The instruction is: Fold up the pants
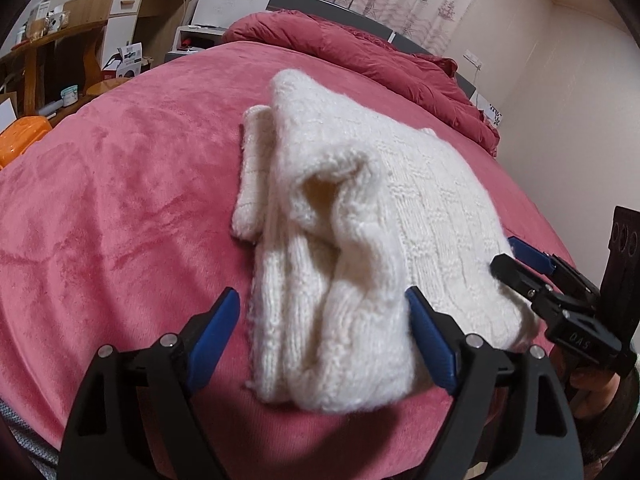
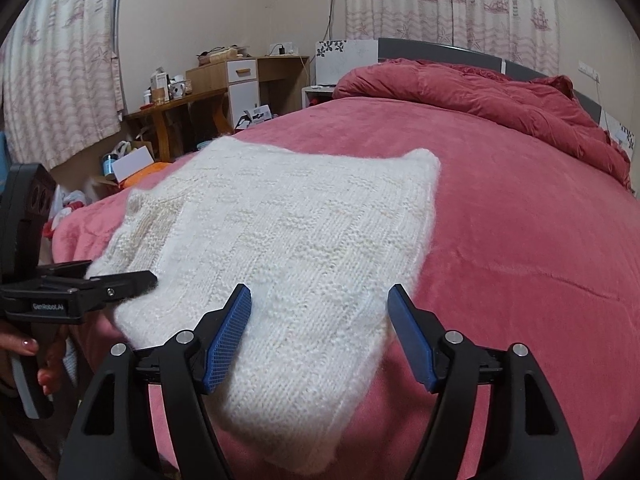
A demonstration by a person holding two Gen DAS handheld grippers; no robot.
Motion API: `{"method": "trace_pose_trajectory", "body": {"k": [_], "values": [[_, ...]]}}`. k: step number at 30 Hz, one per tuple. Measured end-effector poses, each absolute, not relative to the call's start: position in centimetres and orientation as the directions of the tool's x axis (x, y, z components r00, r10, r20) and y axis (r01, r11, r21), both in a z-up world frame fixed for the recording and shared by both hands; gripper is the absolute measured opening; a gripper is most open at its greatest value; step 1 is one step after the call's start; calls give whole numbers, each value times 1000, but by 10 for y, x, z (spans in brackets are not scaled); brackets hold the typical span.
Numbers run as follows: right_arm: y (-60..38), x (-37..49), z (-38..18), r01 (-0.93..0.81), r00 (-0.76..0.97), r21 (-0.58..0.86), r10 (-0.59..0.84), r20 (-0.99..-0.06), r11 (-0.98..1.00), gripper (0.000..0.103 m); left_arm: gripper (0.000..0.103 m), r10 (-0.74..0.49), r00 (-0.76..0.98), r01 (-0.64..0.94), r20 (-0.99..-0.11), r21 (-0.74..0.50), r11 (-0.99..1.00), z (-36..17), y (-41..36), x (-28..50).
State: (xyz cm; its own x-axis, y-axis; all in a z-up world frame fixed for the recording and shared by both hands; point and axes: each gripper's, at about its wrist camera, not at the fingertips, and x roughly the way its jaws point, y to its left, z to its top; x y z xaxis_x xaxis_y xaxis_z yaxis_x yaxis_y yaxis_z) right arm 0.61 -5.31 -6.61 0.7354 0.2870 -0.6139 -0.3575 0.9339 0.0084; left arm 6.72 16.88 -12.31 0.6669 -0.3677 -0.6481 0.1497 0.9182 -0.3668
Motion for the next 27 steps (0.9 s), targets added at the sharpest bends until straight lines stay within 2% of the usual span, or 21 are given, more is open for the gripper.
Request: {"method": "trace_pose_trajectory", "body": {"k": [5,9,12,18,21,24,27], "values": [[-63,10,-66,-348,712,68,311,-629,935,73,84,-405,659,144,-633,-423,895,-118,178,69],[-78,19,-66,-313,685,190,360,-633,930,76,93,-444,692,152,-569,-487,860,-98,187,74],[-85,23,-68,-287,674,247,379,-634,925,76,94,-453,694,157,-559,-496,854,-88,188,84],[-90,27,-73,-275,651,314,416,-635,909,76,94,-433,646,130,-629,-468,874,-86,178,119],[-95,35,-77,-254,621,396,463,-633,882,82,94,-450,590,118,-671,-479,870,-96,177,139],[-108,45,-89,-199,576,516,526,-626,833,83,94,-428,570,97,-701,-460,883,-105,185,156],[-119,54,-102,-139,532,631,595,-603,763,84,94,-474,532,108,-701,-499,860,-114,197,170]]}}
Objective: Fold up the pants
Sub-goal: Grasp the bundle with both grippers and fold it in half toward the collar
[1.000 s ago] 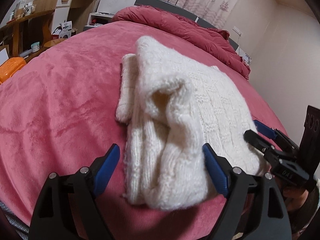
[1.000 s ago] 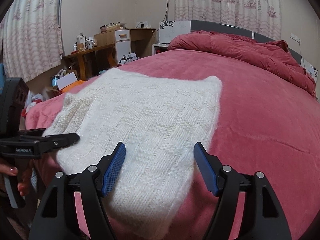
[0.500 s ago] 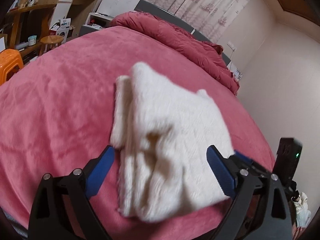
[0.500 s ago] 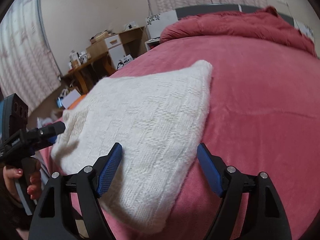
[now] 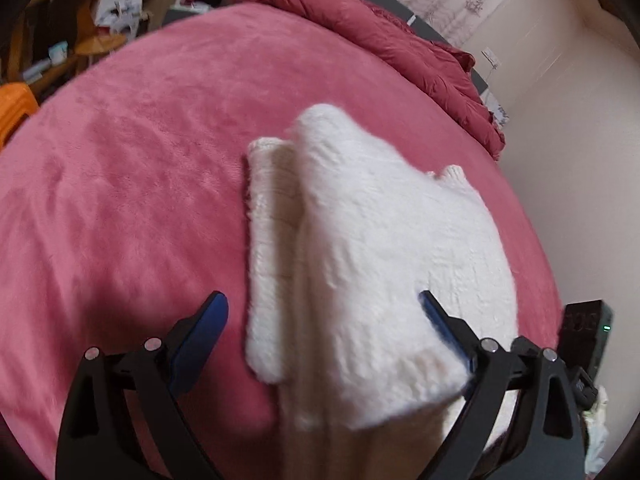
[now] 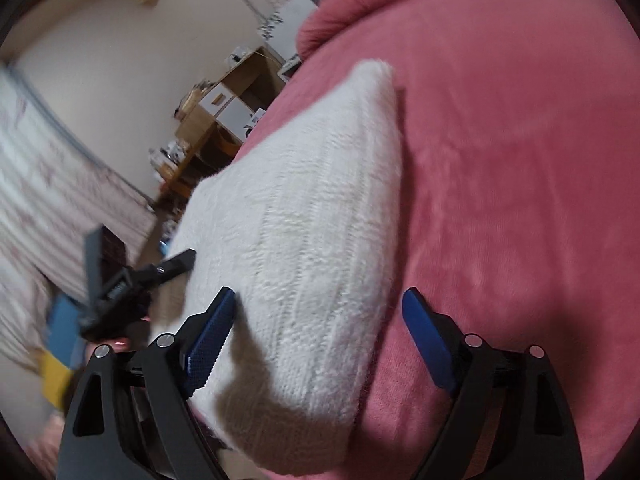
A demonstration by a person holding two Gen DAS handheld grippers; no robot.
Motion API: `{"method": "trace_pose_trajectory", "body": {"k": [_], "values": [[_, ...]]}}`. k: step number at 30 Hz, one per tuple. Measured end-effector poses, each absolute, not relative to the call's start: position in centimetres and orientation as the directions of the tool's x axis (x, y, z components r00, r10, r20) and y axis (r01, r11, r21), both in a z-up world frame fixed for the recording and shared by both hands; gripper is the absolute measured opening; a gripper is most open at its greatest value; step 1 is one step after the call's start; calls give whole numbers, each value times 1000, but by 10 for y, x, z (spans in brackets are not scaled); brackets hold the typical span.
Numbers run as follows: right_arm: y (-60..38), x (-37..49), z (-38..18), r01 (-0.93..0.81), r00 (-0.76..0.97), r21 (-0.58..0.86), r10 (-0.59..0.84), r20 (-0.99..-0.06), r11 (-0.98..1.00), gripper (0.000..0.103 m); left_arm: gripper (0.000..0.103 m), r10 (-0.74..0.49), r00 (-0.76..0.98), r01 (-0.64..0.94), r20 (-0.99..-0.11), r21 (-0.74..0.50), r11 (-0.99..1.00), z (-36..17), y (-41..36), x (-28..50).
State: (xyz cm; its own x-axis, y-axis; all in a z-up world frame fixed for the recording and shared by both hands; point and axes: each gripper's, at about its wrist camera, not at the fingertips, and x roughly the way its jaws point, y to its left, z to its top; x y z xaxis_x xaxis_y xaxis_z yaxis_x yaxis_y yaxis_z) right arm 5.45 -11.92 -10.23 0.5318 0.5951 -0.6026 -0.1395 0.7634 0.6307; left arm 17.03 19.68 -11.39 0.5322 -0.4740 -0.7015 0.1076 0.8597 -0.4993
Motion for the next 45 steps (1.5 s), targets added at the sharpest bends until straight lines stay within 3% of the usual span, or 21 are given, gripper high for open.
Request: {"method": "trace_pose_trajectory", "body": {"k": [2,5,12,22,30,32,34,36,40,45], "values": [[-120,57,-106,-130,524,658,615,-590,742,84,92,-509,511,121,-693,-528,840,-120,202,174],[-116,60,-107,-146,517,664,628,-582,734,84,79,-600,472,166,-646,-604,780,-123,200,173],[-114,87,-110,-146,486,702,668,-563,697,84,79,-672,428,194,-605,-665,722,-131,200,178],[-101,119,-117,-149,370,733,725,-581,664,84,98,-691,361,269,-626,-640,720,-132,180,202],[-90,134,-119,-209,315,731,752,-578,650,84,100,-668,386,343,-636,-574,744,-127,158,199],[-88,132,-117,-219,338,715,739,-583,664,84,95,-656,399,343,-641,-560,754,-124,157,197],[-85,127,-114,-232,349,697,727,-592,679,79,72,-662,395,345,-636,-565,749,-119,153,194],[-86,128,-114,-225,347,709,735,-582,668,72,63,-658,393,365,-642,-548,753,-111,144,191],[-89,125,-112,-231,350,718,745,-568,656,62,52,-597,434,399,-675,-450,799,-92,125,182],[-86,117,-92,-300,401,664,722,-564,685,56,48,-488,527,442,-696,-266,856,-62,94,167]]}}
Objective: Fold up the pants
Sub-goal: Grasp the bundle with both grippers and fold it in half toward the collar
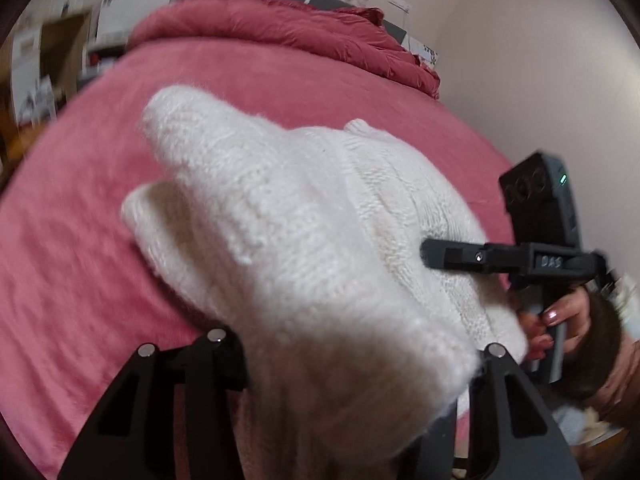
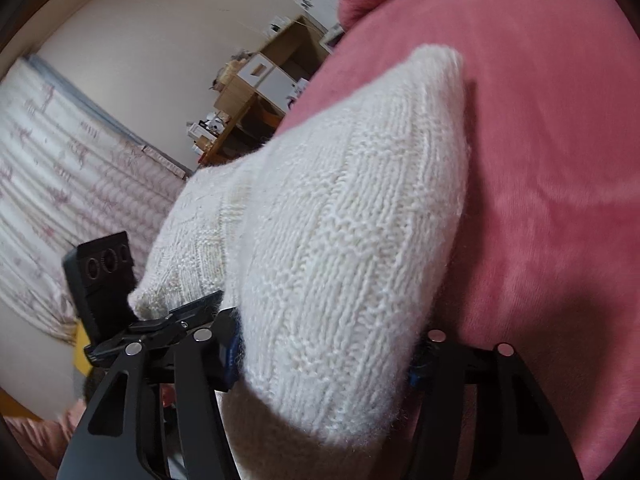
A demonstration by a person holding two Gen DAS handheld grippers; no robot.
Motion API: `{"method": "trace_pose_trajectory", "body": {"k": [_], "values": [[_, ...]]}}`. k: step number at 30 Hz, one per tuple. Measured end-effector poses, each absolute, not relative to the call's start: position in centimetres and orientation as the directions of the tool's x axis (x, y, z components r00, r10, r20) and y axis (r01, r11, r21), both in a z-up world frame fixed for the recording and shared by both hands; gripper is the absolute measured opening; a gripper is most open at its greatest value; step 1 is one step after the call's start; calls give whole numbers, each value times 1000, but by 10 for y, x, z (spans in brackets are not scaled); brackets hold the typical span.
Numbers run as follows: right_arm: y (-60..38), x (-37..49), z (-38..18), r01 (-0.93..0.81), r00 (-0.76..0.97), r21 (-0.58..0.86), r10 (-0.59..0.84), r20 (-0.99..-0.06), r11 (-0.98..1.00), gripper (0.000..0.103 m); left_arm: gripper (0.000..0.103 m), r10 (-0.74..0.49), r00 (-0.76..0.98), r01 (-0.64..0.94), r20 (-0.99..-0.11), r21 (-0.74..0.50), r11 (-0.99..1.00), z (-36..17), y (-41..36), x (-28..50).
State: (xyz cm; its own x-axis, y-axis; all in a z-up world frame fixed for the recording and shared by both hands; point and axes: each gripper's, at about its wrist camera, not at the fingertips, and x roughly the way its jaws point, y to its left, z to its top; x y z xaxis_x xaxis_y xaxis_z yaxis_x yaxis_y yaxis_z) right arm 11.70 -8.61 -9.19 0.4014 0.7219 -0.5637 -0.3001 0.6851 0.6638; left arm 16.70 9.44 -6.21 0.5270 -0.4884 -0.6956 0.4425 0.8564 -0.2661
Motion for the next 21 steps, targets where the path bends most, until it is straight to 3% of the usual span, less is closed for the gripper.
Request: {"method": "trace_pose_trajectory", "body": {"k": [5,13,21], "values": [[-90,103,-63,-384,501,545,664,-555,745,56,47,-442,599,472,-667,-152,868,-35,68,155],[-131,94,-26,-391,632,483,610,-478,784,56,47,-453,668,491,-591,-108,865,-4,46,153],[-180,101,-4,-339,735,391,500,-458,856,56,47,-484,683,517,-547,-106,849,1,1,190]]}}
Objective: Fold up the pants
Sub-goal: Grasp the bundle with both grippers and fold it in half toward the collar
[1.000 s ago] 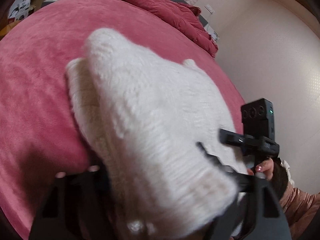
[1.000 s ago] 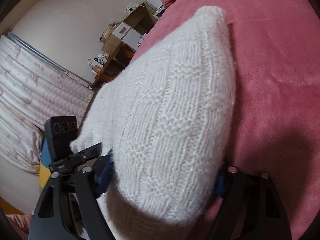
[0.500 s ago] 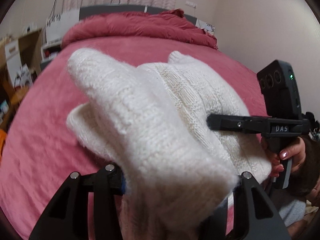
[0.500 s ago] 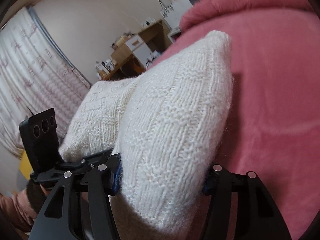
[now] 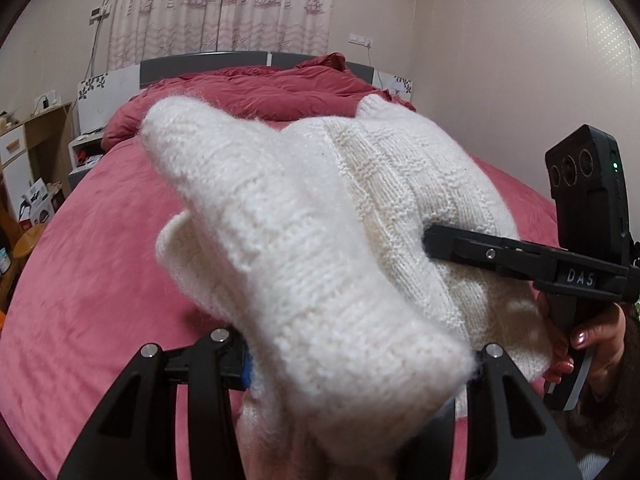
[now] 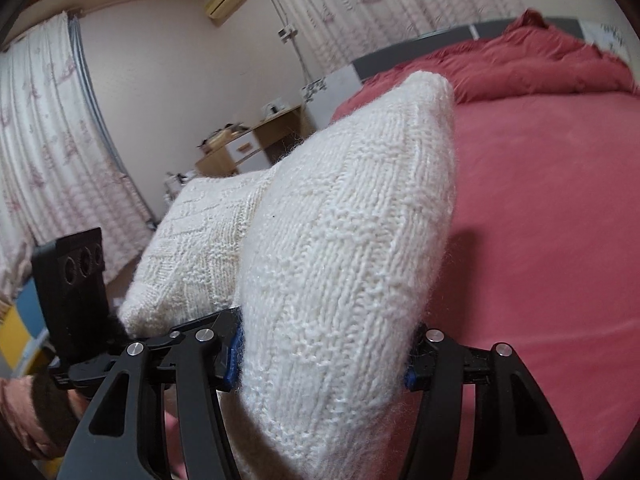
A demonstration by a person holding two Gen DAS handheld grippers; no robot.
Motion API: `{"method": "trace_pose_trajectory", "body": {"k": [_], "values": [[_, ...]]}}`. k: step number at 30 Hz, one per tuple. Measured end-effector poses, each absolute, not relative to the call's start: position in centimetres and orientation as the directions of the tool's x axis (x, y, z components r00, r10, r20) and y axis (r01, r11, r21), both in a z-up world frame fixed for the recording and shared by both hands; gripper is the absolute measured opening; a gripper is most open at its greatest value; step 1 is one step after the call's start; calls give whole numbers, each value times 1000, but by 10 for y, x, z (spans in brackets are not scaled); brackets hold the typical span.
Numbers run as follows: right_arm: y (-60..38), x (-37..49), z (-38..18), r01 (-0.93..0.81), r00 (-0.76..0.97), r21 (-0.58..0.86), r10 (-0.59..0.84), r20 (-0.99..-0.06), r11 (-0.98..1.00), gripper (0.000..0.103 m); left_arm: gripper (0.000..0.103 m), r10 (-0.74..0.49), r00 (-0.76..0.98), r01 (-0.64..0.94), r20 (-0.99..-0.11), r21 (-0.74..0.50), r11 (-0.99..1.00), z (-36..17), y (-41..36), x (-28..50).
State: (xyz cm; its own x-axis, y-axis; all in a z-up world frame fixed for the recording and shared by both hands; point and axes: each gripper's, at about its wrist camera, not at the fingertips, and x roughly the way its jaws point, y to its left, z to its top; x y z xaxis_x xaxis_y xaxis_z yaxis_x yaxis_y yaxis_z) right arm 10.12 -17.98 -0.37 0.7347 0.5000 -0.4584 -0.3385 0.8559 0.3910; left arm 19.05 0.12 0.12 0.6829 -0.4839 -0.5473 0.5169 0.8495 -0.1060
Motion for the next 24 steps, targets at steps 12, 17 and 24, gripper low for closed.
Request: {"method": "trace_pose_trajectory", "body": {"k": [12,17,24], "values": [[-223,172,-17,-220,785,315,359,-504,923,56,46,-469,698,469,-541,-149,871,-23,-58,254],[-220,185,-25,-223,782,286,346,-518,932,56,47,-454,703,436,-547,-173,883,-37,-57,268],[-208,192,-24,-240,788,254,341,-514,937,56,46,-448,716,410,-536,-198,891,-41,-52,270]]}}
